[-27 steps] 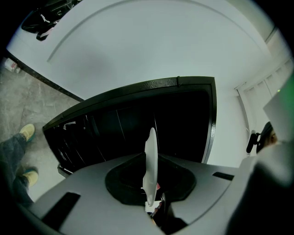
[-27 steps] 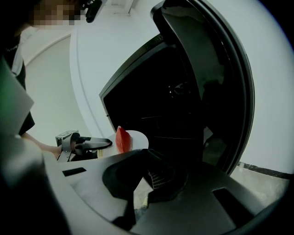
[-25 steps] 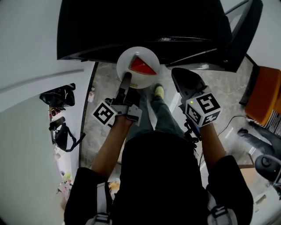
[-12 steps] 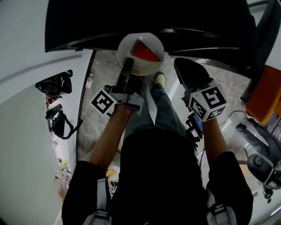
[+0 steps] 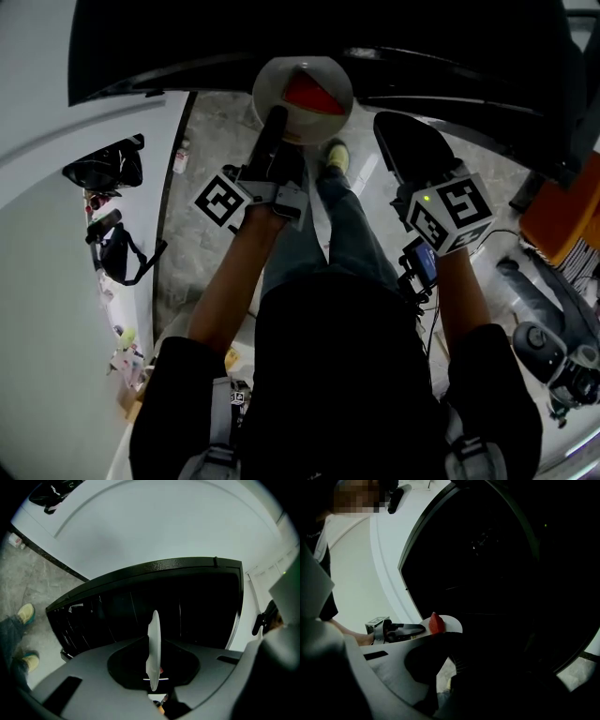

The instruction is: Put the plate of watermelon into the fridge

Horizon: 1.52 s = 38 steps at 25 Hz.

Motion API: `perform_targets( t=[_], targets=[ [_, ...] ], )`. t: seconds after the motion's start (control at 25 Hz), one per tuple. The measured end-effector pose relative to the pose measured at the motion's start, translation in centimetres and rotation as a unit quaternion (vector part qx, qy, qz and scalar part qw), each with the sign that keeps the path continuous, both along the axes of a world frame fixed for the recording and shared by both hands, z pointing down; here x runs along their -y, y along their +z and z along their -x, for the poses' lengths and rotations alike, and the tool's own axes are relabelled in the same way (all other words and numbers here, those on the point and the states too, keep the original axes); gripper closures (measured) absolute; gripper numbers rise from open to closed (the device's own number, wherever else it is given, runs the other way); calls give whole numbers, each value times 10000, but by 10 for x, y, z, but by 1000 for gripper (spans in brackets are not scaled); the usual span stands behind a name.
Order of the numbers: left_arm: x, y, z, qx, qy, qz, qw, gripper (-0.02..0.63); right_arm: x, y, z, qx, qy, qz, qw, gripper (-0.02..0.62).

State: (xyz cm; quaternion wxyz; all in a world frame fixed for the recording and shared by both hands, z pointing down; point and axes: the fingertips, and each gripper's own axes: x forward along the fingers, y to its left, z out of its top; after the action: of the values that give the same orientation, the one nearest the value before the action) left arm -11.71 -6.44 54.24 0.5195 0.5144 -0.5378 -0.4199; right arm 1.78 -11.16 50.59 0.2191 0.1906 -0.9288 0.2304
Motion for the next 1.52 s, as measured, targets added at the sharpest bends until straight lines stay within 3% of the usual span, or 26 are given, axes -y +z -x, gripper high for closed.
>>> perform_targets(
  t=[1.12, 1.36, 1.52],
  targets=[
    [50, 56, 22, -87, -295, 110, 9995, 558, -13, 26, 17, -54, -112, 250, 9996, 581],
    [58, 68, 34, 36, -355, 168, 9992, 558, -16, 30, 22, -119, 5, 324, 9994, 581],
    [56, 82, 38, 265, -383, 458, 9979, 559, -18, 30, 21, -101, -8, 310, 9995, 581]
  ],
)
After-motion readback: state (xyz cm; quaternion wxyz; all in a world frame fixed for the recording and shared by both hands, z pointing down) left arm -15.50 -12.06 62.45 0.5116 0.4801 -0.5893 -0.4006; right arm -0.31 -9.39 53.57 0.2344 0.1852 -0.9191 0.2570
